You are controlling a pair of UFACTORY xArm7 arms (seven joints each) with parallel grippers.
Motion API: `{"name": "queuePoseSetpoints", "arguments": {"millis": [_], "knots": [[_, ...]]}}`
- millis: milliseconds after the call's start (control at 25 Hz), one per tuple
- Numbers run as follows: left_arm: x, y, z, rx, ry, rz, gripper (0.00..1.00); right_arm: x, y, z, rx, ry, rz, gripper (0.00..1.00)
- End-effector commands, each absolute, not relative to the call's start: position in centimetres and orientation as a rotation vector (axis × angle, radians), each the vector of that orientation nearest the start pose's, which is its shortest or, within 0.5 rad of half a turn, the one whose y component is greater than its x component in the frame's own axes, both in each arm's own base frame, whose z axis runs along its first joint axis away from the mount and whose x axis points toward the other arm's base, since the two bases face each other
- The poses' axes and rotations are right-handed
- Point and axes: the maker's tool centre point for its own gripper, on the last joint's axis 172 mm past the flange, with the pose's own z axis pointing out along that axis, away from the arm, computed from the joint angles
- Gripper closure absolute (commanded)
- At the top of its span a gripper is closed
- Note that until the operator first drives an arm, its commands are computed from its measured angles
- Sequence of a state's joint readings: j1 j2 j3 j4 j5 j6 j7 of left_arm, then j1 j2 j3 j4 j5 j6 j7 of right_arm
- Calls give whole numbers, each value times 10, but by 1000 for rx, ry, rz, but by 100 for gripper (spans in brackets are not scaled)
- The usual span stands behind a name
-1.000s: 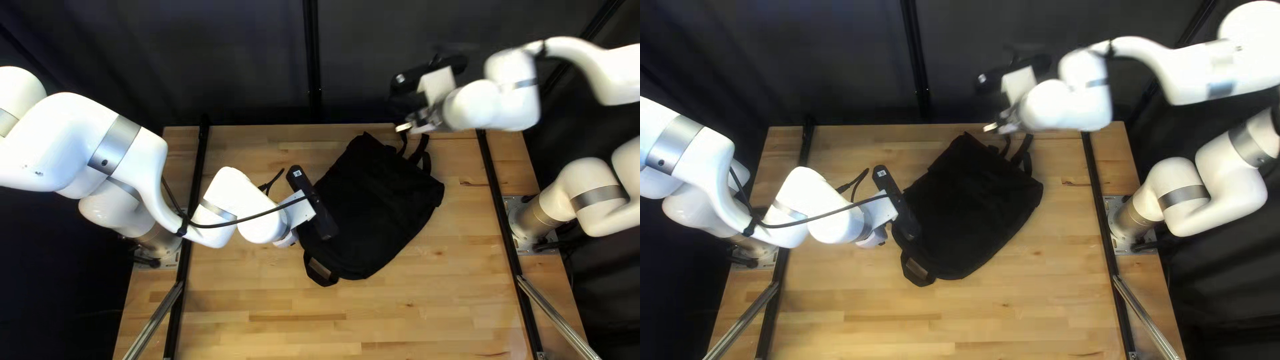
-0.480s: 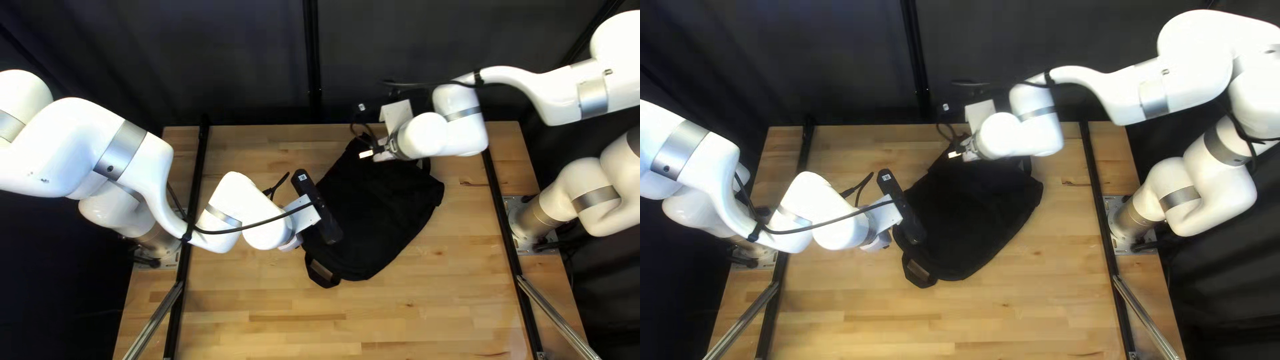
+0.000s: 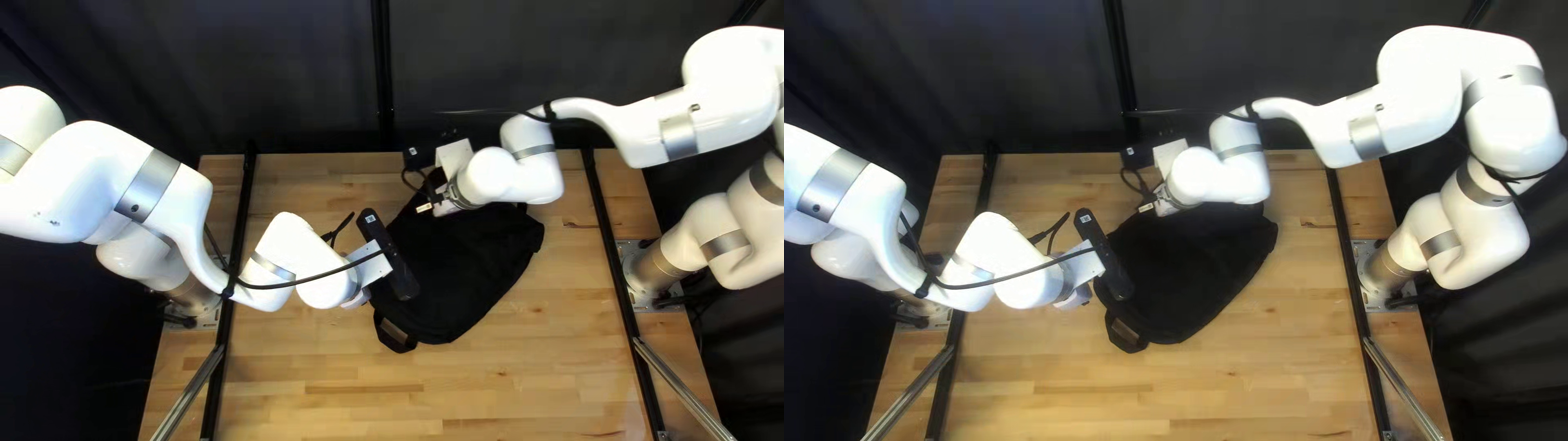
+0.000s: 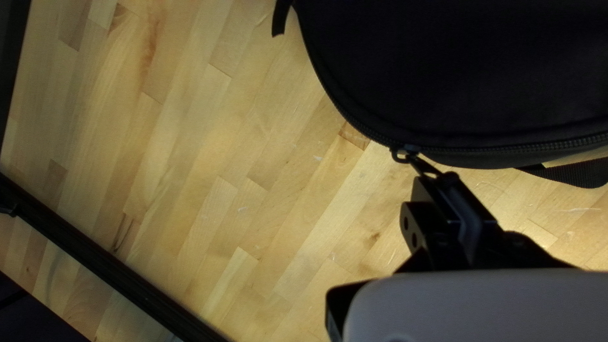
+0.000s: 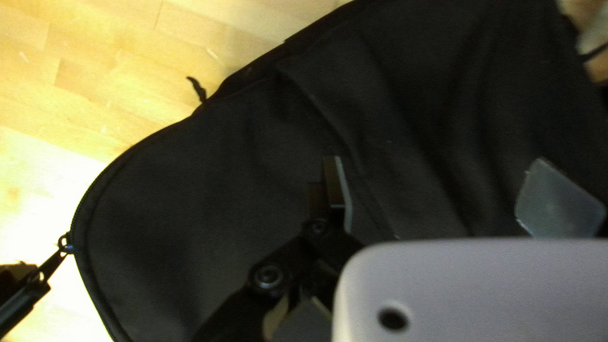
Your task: Remove a lunch box from a kids backpack
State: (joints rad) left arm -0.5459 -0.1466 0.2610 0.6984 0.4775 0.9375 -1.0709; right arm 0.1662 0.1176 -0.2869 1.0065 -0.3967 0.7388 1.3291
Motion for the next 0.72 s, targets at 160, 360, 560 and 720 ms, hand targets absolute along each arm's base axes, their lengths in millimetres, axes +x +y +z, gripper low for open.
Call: {"name": "queuePoseSetpoints", "arguments": {"millis": [160,360,560,720], "knots": [[387,-37,129,-2742,-664,-199,100,526,-125,132,-2749,1768,-429,0],[387,-37,129,-2743,-664,-199,100,532,-129,125,-2810,1717,-362,0],[387,-36,130,-2743,-664,-199,100,538,-133,121,-2901,1661,-281,47],[388,-35,132,-2744,-661,-198,100,540,-132,115,-2953,1623,-225,100]]}}
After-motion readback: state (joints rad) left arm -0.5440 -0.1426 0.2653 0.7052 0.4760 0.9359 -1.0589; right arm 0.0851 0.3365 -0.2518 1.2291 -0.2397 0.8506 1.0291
